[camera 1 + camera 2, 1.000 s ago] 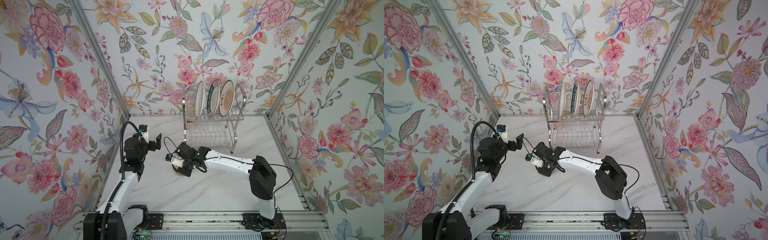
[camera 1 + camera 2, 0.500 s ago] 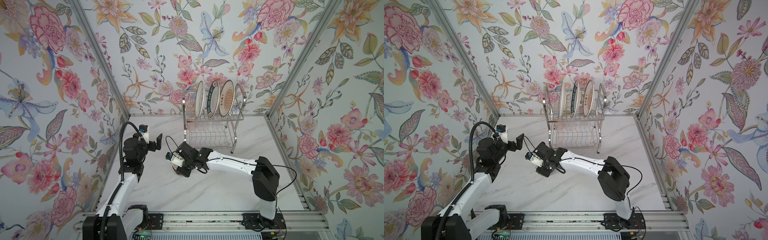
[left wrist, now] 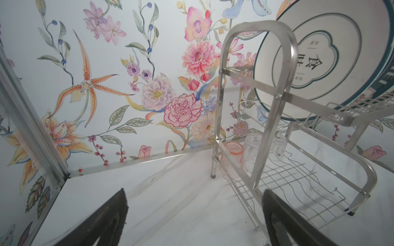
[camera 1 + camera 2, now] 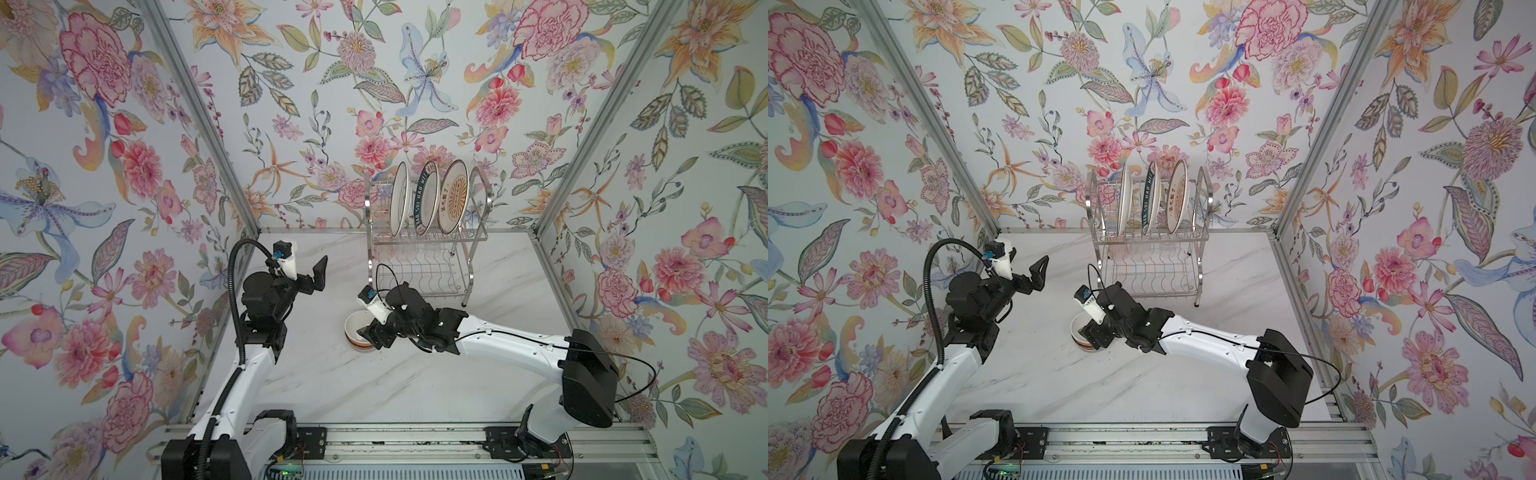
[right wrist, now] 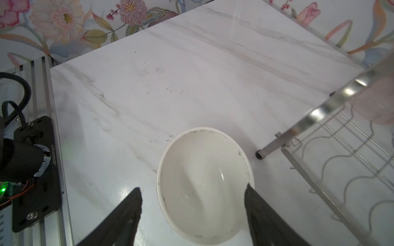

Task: Unload the mixed dishes from the dish rack
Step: 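Open the right gripper and withdraw it while the left arm reaches toward the plates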

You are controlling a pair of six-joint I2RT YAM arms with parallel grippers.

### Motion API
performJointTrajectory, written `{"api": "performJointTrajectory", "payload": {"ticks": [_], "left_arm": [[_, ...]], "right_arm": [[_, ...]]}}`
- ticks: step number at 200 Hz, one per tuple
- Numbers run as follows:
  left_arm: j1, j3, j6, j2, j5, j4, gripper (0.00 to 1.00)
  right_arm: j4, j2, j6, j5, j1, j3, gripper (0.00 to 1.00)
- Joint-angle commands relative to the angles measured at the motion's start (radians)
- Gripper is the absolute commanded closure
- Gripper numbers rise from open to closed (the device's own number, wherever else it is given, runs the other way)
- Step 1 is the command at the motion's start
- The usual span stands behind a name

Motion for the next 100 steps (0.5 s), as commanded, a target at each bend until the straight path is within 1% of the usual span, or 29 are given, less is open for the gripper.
{"api": "performJointTrajectory", "payload": {"ticks": [1,13,16,23,54,100], "left_arm": [[-0.057,0.073,0.055,-0.015,-0.028,-0.033,0.01],[-0.093,0.101,0.068,-0.016,-0.052,-0.047,0.01],[-0.101,0.107,0.072,-0.015,-0.055,-0.047,0.01],[-0.126,0.122,0.081,-0.013,-0.062,-0.048,0.01],[-0.243,0.195,0.143,0.005,-0.118,-0.056,0.01],[-0.381,0.332,0.211,0.079,-0.167,-0.131,0.01]], "right_arm": [[0.224,-0.109,0.088,0.116,-0.026,-0.113,0.15],[0.283,-0.162,0.111,0.141,-0.047,-0.171,0.09],[0.295,-0.173,0.116,0.146,-0.053,-0.185,0.05],[0.321,-0.201,0.128,0.156,-0.067,-0.216,0.00],[0.392,-0.311,0.148,0.192,-0.119,-0.326,0.01],[0.429,-0.454,0.162,0.186,-0.196,-0.443,0.01]]}}
